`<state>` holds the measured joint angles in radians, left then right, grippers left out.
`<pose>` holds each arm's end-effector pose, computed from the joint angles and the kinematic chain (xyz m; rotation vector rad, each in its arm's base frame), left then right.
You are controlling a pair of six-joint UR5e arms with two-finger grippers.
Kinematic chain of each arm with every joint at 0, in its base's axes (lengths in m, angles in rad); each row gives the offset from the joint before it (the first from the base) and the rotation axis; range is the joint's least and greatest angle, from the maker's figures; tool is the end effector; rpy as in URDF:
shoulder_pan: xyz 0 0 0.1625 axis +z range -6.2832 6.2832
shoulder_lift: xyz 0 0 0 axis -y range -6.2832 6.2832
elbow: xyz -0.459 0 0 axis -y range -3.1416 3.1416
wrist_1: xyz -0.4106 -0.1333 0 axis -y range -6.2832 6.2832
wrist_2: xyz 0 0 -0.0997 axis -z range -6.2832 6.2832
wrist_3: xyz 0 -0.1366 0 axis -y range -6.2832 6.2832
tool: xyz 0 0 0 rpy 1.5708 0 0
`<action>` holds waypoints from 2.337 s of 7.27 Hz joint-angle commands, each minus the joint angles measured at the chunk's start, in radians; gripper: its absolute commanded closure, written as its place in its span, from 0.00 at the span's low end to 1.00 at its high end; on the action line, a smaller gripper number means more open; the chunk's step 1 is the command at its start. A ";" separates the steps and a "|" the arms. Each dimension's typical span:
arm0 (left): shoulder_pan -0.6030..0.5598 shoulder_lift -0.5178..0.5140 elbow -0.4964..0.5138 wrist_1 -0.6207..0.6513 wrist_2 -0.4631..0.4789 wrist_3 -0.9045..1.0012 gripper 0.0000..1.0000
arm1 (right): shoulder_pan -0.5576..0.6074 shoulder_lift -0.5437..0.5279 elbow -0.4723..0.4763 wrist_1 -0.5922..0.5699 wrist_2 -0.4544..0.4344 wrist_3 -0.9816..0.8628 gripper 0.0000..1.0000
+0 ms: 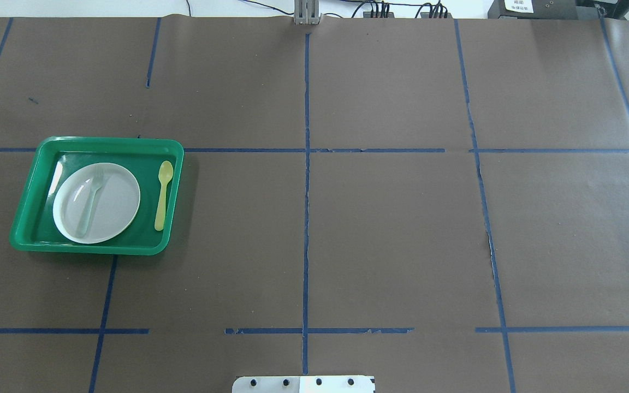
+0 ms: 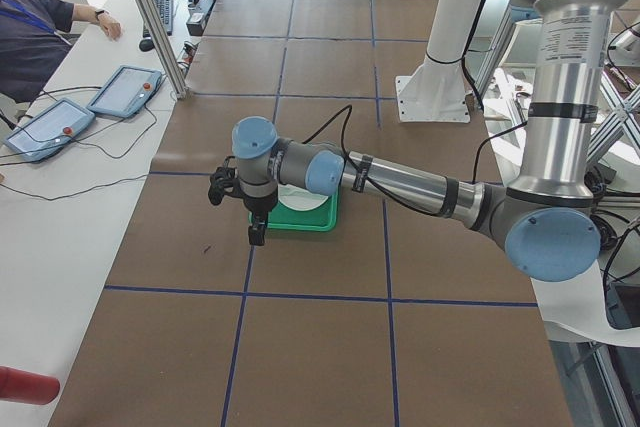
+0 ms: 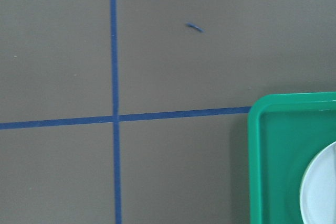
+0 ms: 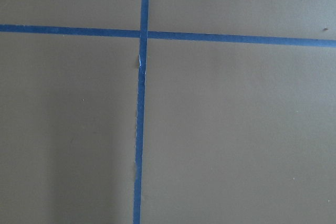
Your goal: Place fork
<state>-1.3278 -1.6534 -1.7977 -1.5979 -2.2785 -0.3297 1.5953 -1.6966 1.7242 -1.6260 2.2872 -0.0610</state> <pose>0.0909 -0.5517 0.5599 0.1112 0.7630 0.0367 0.0546 -0.4485 0.7123 0.0042 -0.7168 -0.0250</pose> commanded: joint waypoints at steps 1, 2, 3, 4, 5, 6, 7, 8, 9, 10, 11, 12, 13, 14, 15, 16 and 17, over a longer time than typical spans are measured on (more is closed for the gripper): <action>0.155 -0.055 -0.014 -0.070 0.020 -0.287 0.00 | 0.000 0.000 0.000 0.000 0.000 0.001 0.00; 0.204 -0.054 0.007 -0.149 0.027 -0.360 0.00 | 0.000 0.000 0.000 0.000 0.000 0.000 0.00; 0.288 -0.052 0.061 -0.231 0.055 -0.423 0.00 | 0.000 0.000 0.000 0.000 0.000 0.001 0.00; 0.352 -0.055 0.078 -0.302 0.115 -0.504 0.00 | 0.000 0.000 0.000 0.000 0.000 0.000 0.00; 0.407 -0.063 0.101 -0.312 0.131 -0.514 0.00 | 0.000 0.000 0.000 0.000 0.000 0.000 0.00; 0.451 -0.089 0.136 -0.319 0.169 -0.517 0.00 | 0.000 0.000 0.000 0.000 0.000 0.001 0.00; 0.475 -0.100 0.164 -0.336 0.172 -0.517 0.00 | 0.000 0.000 0.000 0.000 0.000 0.001 0.00; 0.492 -0.101 0.191 -0.382 0.172 -0.519 0.00 | 0.000 0.000 0.000 0.000 0.000 0.000 0.00; 0.493 -0.101 0.195 -0.390 0.172 -0.516 0.01 | 0.000 0.000 0.000 0.000 0.000 0.001 0.00; 0.495 -0.100 0.196 -0.390 0.172 -0.511 0.08 | 0.000 0.000 0.000 0.000 0.000 0.001 0.00; 0.495 -0.100 0.198 -0.390 0.172 -0.508 0.20 | 0.000 0.000 0.000 0.000 0.000 0.001 0.00; 0.495 -0.100 0.201 -0.392 0.172 -0.506 0.22 | 0.000 0.000 0.000 0.000 0.000 0.001 0.00; 0.495 -0.097 0.201 -0.392 0.172 -0.505 0.22 | 0.000 0.000 0.000 0.000 0.000 0.001 0.00; 0.495 -0.094 0.201 -0.392 0.172 -0.503 0.22 | 0.000 0.000 0.000 0.000 0.000 0.001 0.00; 0.495 -0.092 0.196 -0.392 0.172 -0.505 0.25 | 0.000 0.000 0.000 0.000 0.000 0.000 0.00; 0.495 -0.089 0.189 -0.392 0.171 -0.506 0.38 | 0.000 0.000 0.000 0.000 0.000 0.000 0.00; 0.495 -0.088 0.187 -0.392 0.169 -0.506 0.54 | 0.000 0.000 0.000 0.000 0.000 0.001 0.00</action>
<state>-0.8329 -1.7435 -1.6064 -1.9896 -2.1075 -0.8354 1.5954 -1.6966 1.7242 -1.6260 2.2872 -0.0609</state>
